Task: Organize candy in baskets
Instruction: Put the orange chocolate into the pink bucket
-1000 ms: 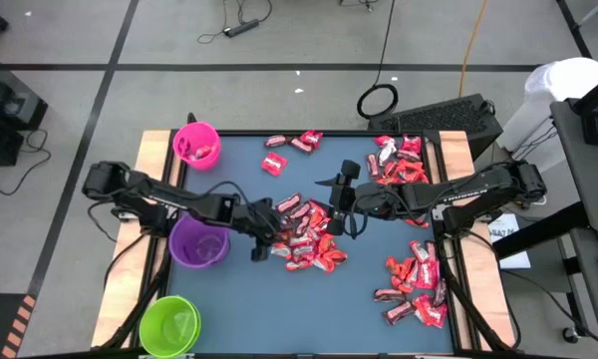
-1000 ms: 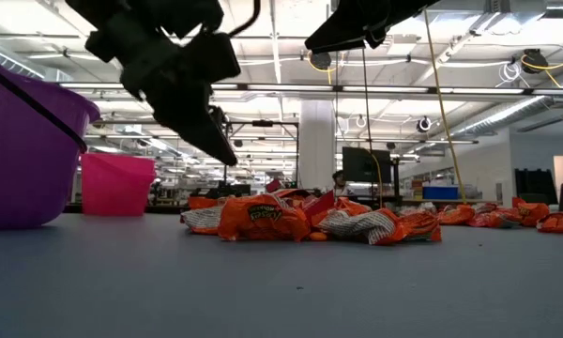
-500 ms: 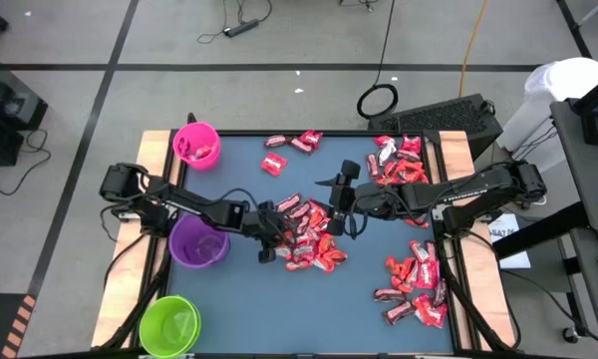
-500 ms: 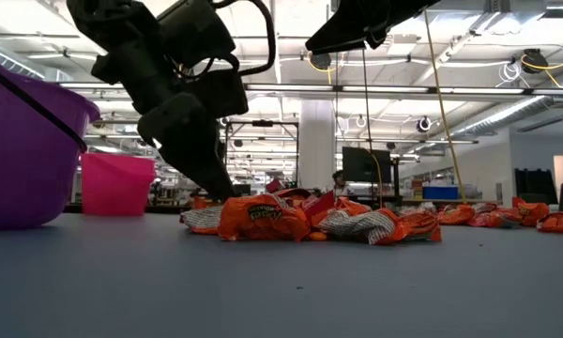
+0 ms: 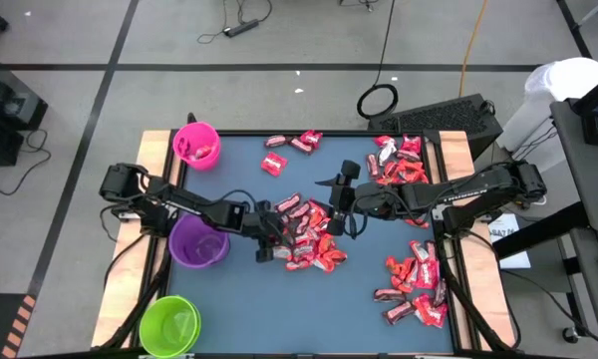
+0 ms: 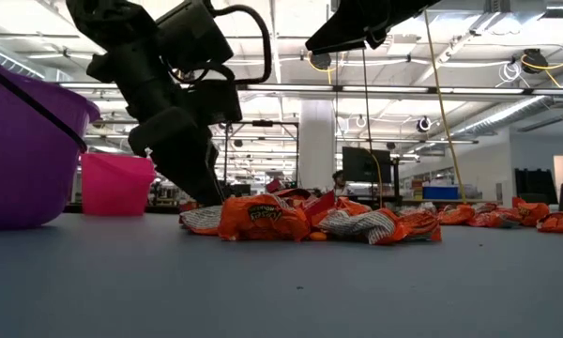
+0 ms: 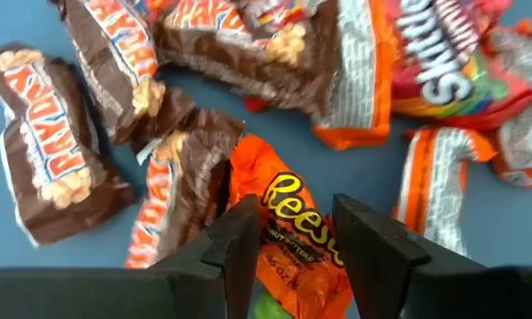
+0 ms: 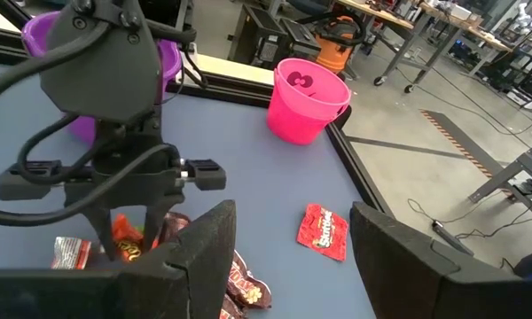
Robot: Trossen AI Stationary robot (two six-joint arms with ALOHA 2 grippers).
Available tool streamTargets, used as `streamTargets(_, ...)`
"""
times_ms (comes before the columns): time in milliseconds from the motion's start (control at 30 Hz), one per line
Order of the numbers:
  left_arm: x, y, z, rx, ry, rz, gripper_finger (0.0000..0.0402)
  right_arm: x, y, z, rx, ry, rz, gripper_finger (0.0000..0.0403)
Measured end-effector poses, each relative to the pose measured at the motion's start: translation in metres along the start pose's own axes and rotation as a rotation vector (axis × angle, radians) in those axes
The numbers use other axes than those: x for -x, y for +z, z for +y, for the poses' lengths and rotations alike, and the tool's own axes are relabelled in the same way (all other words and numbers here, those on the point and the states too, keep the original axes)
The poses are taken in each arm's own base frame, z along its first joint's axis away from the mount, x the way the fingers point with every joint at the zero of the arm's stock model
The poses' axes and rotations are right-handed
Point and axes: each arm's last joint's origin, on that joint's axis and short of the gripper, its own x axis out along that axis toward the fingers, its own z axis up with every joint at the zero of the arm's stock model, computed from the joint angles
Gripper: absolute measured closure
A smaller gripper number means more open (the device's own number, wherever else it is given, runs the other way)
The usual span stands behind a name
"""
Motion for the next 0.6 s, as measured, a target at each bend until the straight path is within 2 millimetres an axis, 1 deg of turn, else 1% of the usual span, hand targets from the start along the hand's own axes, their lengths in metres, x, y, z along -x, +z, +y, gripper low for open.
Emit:
streamTargets(133, 0.0, -0.0011, 0.0003, -0.024, 0.016, 0.01, 0.0251, 0.0, 0.0, -0.0001, 0.0, 0.0, 0.0, 0.0193)
streamTargets(200, 0.0001, -0.0011, 0.0007, -0.026, 0.03, 0.008, 0.026, 0.0, 0.0, 0.0, 0.0, 0.0, 0.0, 0.0193)
streamTargets(300, 0.0001, -0.0013, 0.0009, -0.034, 0.038, 0.009, 0.0287, 0.0, 0.0001, 0.0, 0.0, 0.0, -0.001, 0.0193)
streamTargets(500, 0.0001, -0.0011, 0.001, -0.052, 0.041, 0.008, 0.0354, 0.0, 0.0001, 0.0, 0.0, 0.0, -0.001, 0.0193)
streamTargets(600, 0.0012, 0.001, 0.0004, -0.053, 0.039, 0.002, 0.0371, 0.0, 0.0001, -0.0001, 0.0, 0.0, -0.001, 0.0193)
